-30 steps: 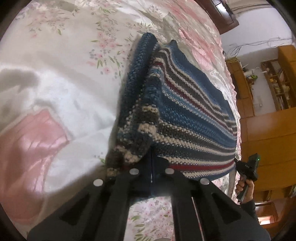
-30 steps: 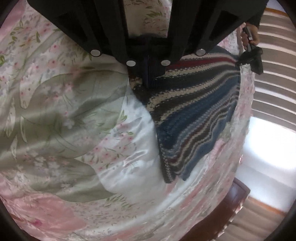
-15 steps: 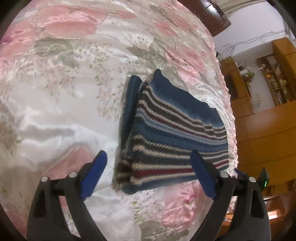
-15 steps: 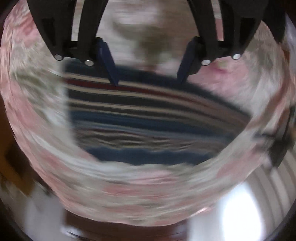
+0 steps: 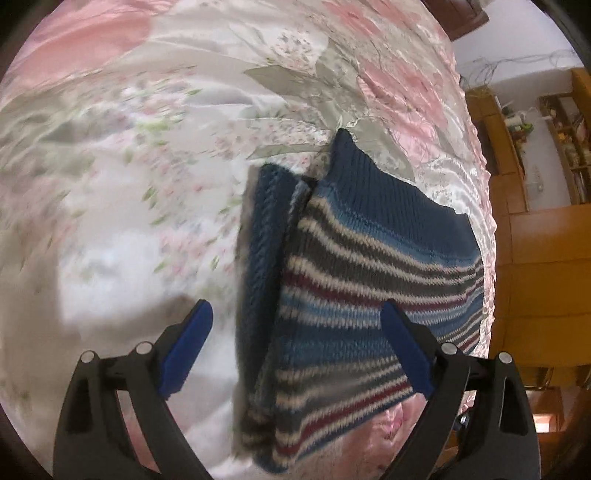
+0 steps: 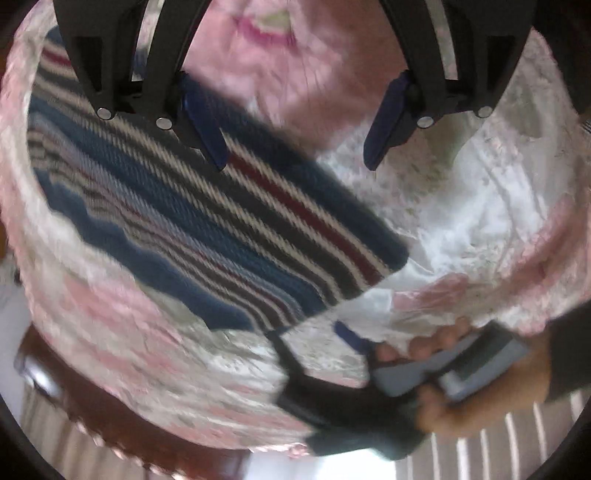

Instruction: Fold small clothes

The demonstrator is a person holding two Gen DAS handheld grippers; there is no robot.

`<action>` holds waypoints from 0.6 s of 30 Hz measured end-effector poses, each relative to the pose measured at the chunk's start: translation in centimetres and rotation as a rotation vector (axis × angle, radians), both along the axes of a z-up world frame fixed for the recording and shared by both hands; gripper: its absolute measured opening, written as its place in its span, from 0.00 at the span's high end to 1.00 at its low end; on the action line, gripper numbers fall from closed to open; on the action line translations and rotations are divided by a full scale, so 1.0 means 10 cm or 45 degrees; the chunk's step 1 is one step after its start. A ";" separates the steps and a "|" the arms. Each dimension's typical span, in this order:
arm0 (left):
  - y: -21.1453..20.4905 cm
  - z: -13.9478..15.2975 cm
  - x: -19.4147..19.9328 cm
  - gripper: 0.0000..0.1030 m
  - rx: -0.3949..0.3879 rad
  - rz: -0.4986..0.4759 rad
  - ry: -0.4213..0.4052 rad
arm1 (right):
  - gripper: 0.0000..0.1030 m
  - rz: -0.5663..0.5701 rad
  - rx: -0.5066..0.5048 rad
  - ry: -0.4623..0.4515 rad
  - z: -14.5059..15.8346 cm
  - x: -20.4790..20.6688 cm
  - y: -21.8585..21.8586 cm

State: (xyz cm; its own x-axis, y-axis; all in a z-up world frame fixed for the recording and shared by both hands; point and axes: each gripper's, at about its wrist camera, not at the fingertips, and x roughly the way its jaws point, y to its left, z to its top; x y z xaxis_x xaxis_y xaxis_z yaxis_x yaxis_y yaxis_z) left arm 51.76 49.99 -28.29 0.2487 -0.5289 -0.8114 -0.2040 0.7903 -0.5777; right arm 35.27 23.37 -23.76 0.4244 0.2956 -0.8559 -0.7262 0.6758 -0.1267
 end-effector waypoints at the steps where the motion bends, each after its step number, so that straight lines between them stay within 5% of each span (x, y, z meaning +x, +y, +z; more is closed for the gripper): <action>1: -0.02 -0.03 0.06 0.11 -0.001 -0.009 0.001 | 0.26 0.020 -0.008 -0.018 -0.03 -0.01 0.07; 18: -0.04 -0.31 0.43 0.07 -0.050 -0.079 0.045 | 0.26 0.127 -0.072 -0.081 -0.31 -0.08 0.49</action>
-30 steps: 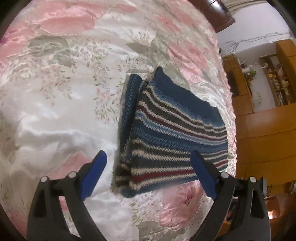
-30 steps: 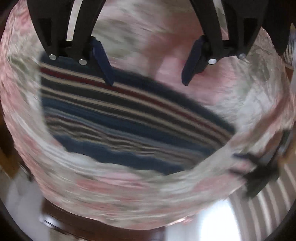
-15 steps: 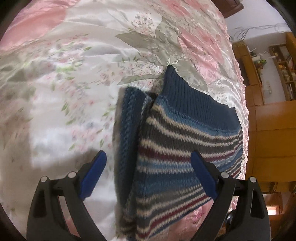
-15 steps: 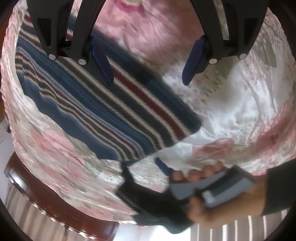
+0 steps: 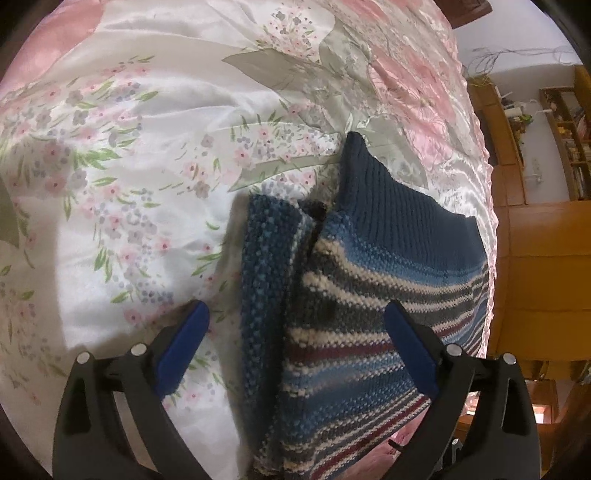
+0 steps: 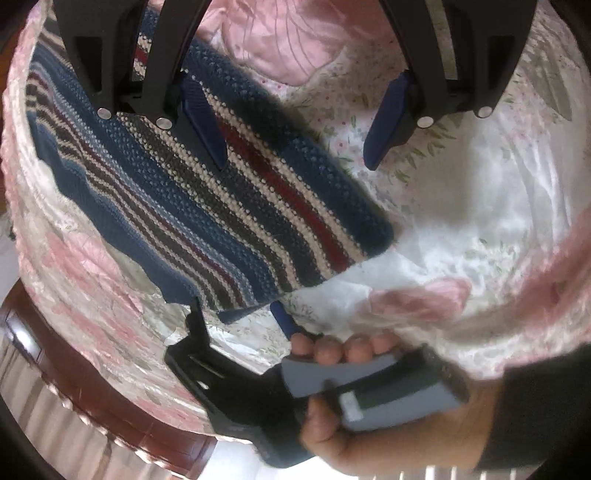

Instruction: Fold small clothes

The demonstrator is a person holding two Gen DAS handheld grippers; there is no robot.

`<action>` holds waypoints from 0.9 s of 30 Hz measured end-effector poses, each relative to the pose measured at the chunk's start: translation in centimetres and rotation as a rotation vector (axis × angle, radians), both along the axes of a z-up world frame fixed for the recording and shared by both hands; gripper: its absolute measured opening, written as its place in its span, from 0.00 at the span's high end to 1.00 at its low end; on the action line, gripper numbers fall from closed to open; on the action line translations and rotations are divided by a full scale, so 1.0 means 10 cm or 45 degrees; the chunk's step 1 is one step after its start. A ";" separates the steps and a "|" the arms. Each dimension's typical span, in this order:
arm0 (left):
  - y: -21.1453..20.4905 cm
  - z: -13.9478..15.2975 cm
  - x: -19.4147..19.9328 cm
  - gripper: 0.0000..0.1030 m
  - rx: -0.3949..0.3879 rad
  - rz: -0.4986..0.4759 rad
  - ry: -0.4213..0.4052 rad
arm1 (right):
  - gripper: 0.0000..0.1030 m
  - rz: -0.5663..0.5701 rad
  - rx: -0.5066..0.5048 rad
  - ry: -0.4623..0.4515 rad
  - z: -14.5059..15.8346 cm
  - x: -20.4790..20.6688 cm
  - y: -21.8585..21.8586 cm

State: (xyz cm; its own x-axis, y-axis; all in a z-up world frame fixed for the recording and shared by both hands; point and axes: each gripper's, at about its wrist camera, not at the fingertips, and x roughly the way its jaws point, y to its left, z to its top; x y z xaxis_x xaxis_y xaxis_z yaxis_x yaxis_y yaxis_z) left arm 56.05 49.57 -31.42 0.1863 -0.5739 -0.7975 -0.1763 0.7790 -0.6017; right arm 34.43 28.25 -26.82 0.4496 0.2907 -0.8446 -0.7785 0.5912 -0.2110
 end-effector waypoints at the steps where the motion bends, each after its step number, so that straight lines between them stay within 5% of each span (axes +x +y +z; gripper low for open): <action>1: -0.01 0.00 0.01 0.07 -0.005 -0.013 -0.001 | 0.26 0.016 -0.025 -0.023 -0.04 -0.05 0.02; 9: 0.00 -0.03 0.02 0.07 -0.083 -0.058 -0.005 | 0.26 0.067 -0.108 -0.130 -0.20 -0.24 0.23; 21: -0.10 -0.14 0.24 0.05 -0.036 -0.065 0.039 | 0.30 0.049 -0.219 -0.360 -0.25 0.02 0.82; 24: -0.18 -0.11 0.25 0.09 0.019 -0.134 0.046 | 0.33 0.043 -0.221 -0.390 -0.26 -0.02 0.84; 27: -0.17 -0.13 0.26 0.29 0.057 -0.131 0.062 | 0.46 0.036 -0.197 -0.376 -0.29 -0.05 0.86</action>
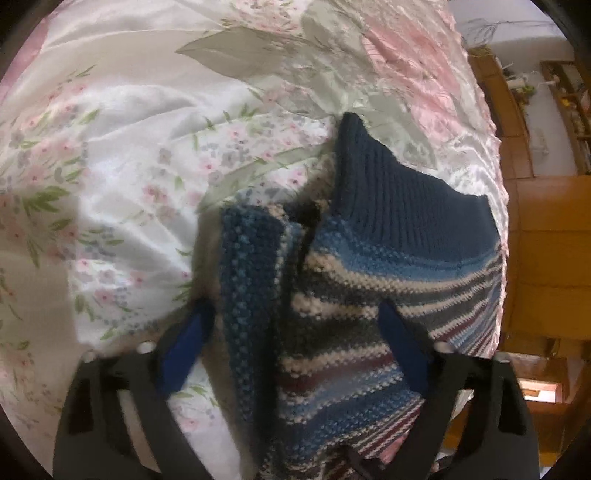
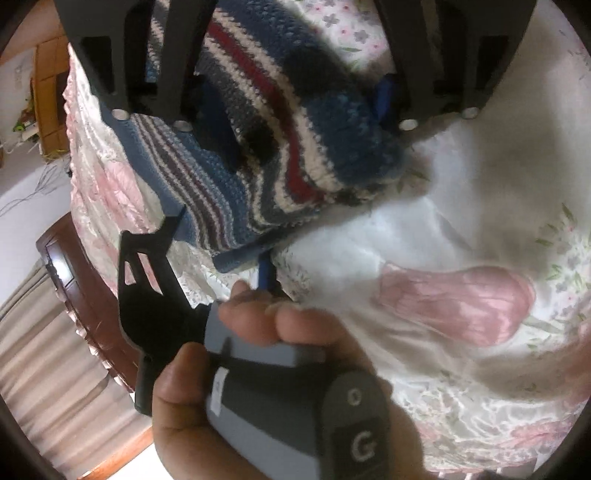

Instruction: Fold small clothes

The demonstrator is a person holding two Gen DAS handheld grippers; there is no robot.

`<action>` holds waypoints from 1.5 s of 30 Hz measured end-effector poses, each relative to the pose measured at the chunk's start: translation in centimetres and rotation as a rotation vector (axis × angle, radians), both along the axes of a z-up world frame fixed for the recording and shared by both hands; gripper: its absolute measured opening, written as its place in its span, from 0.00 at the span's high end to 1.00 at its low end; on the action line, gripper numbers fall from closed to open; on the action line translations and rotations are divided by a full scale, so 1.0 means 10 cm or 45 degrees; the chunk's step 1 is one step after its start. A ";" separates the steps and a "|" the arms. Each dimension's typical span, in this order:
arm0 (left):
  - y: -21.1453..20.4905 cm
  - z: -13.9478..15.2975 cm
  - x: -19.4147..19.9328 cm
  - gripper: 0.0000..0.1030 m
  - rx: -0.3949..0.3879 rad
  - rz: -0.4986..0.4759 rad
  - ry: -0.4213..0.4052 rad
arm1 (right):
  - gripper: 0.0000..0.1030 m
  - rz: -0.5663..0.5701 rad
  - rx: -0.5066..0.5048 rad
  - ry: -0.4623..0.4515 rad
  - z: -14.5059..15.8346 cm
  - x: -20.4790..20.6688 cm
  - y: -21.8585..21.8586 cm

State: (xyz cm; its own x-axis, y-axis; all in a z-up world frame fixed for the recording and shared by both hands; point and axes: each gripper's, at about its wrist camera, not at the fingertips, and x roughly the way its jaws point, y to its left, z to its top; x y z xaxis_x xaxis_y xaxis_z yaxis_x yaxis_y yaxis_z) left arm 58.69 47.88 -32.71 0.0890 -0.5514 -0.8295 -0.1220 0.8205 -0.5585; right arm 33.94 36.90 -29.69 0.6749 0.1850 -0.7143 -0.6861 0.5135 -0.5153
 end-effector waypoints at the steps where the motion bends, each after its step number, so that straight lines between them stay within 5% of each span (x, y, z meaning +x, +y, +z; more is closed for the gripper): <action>1: 0.03 0.00 0.01 0.50 0.001 0.008 0.009 | 0.54 -0.007 0.011 0.008 0.00 -0.02 0.00; 2: 0.06 0.00 0.01 0.65 -0.011 0.014 0.018 | 0.57 -0.015 0.025 0.019 0.01 -0.01 0.00; 8: -0.01 0.12 0.02 0.79 0.025 -0.015 0.010 | 0.69 -0.020 0.078 0.022 0.07 -0.02 -0.03; 20: -0.18 0.54 0.07 0.80 0.140 -0.032 -0.043 | 0.86 -0.063 0.210 0.010 0.45 -0.01 -0.24; 45: -0.89 1.55 0.09 0.81 0.341 -0.102 -0.204 | 0.88 -0.164 0.410 -0.041 1.23 0.11 -0.87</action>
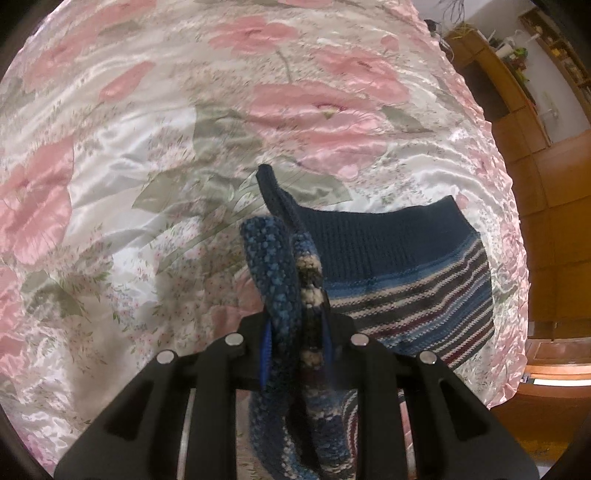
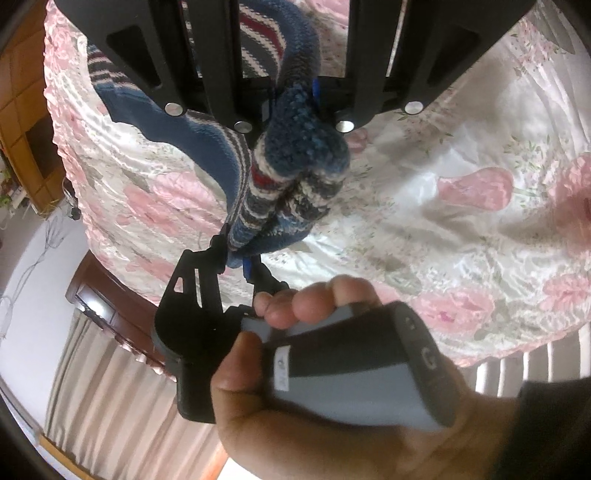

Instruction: Fold small clothes

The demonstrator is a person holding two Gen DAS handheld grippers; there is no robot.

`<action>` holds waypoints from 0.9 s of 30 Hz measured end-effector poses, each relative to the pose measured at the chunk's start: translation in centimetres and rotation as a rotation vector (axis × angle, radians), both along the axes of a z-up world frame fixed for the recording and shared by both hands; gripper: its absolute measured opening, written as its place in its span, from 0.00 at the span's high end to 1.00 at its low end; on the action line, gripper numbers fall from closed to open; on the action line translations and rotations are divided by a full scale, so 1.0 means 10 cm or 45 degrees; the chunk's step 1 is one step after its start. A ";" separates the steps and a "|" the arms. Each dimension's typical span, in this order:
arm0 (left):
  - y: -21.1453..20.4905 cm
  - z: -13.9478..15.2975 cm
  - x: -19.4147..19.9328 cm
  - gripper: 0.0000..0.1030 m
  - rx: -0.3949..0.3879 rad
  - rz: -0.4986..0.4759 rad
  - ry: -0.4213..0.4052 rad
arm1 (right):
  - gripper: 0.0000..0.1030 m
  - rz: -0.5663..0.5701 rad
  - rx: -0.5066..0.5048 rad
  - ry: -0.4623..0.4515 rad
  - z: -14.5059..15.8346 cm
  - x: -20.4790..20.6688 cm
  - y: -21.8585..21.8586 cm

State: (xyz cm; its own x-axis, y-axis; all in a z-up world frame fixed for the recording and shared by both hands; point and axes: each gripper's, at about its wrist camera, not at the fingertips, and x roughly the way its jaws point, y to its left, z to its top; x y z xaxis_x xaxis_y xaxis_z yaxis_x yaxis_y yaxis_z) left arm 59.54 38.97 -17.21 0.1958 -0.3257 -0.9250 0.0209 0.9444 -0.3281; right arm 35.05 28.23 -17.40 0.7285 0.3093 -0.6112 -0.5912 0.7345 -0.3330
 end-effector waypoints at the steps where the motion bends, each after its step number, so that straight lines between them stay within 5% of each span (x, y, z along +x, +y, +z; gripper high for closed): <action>1: -0.03 0.03 0.01 0.81 0.004 -0.001 -0.004 | 0.88 -0.004 0.006 -0.002 0.03 0.01 -0.03; 27: -0.89 0.52 0.13 0.81 0.078 -0.058 -0.061 | 0.89 -0.121 0.138 -0.032 0.40 0.11 -0.82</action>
State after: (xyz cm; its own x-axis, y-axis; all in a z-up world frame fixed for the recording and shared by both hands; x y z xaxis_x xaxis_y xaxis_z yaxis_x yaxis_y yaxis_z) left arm 60.89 30.12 -12.00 0.2268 -0.2783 -0.9333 0.0786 0.9604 -0.2673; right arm 36.17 19.99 -13.39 0.7725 0.3015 -0.5589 -0.5099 0.8191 -0.2628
